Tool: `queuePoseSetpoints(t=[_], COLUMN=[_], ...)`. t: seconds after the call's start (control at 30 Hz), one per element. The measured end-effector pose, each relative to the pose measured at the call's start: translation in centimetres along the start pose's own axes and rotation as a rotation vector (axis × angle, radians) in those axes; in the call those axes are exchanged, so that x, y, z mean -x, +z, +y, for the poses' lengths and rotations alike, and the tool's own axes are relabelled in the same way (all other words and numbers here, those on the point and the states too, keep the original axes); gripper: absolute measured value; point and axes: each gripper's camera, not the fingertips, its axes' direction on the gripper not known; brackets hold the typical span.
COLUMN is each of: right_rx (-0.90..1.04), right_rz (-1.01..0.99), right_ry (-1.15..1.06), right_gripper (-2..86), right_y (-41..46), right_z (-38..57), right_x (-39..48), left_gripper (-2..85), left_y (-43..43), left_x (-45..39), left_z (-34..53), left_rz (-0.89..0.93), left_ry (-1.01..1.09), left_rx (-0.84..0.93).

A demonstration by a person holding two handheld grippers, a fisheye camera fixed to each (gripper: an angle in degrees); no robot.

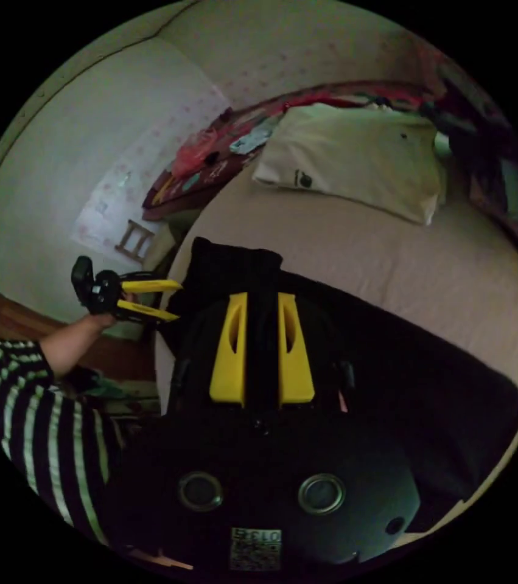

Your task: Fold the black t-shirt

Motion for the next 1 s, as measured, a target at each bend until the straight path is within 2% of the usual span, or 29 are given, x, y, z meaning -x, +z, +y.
queuePoseSetpoints(t=[0.07,0.13,0.23,0.27,0.33,0.43,0.5,0.63,0.67,0.73,0.83,1.0], right_rx=[0.014,0.046,0.115,0.121,0.052,-0.086,-0.131,0.047,0.138,0.18,0.176,0.069], right_rz=[-0.056,-0.099,-0.233,-0.143,-0.03,0.057,0.081,0.071,0.056,0.005,0.0,0.166], right_ry=[0.061,0.099,0.092,0.07,-0.035,-0.2,-0.22,0.071,0.118,0.155,0.084,-0.091], right_gripper=[5.5,4.3,1.0,0.6,0.5,0.6,0.6,1.1,1.4,2.3,5.8,7.5], right_y=[1.6,3.1,4.9,4.7,3.0,-0.5,-1.5,2.8,4.5,5.1,3.3,1.8], right_z=[-1.4,-2.5,-3.9,-4.1,-3.7,-1.0,1.4,6.5,7.5,8.5,8.0,2.6], right_x=[-0.3,-0.2,1.2,2.5,5.1,9.5,11.5,12.9,13.1,13.7,15.7,19.1], left_gripper=[13.8,12.7,4.7,3.4,2.6,2.1,2.4,4.0,4.8,6.1,7.1,6.7], left_y=[-0.5,0.5,2.7,2.5,1.7,0.8,0.9,2.9,3.0,2.6,1.2,-1.0], left_x=[0.2,0.3,0.1,0.1,0.4,0.9,1.0,0.7,0.7,0.9,1.6,3.6], left_z=[-0.6,-1.4,-2.2,-2.3,-2.2,-1.1,-0.6,-0.4,-0.2,0.0,0.4,-0.4], left_rz=[0.002,0.041,0.071,0.02,0.051,0.091,0.145,0.172,0.199,0.217,0.206,0.177], left_ry=[-0.013,-0.002,0.035,0.034,0.007,-0.017,-0.015,0.008,0.006,-0.004,-0.026,-0.172], left_rx=[-0.042,-0.007,0.104,0.096,0.049,-0.039,-0.047,0.085,0.078,0.078,0.07,-0.118])
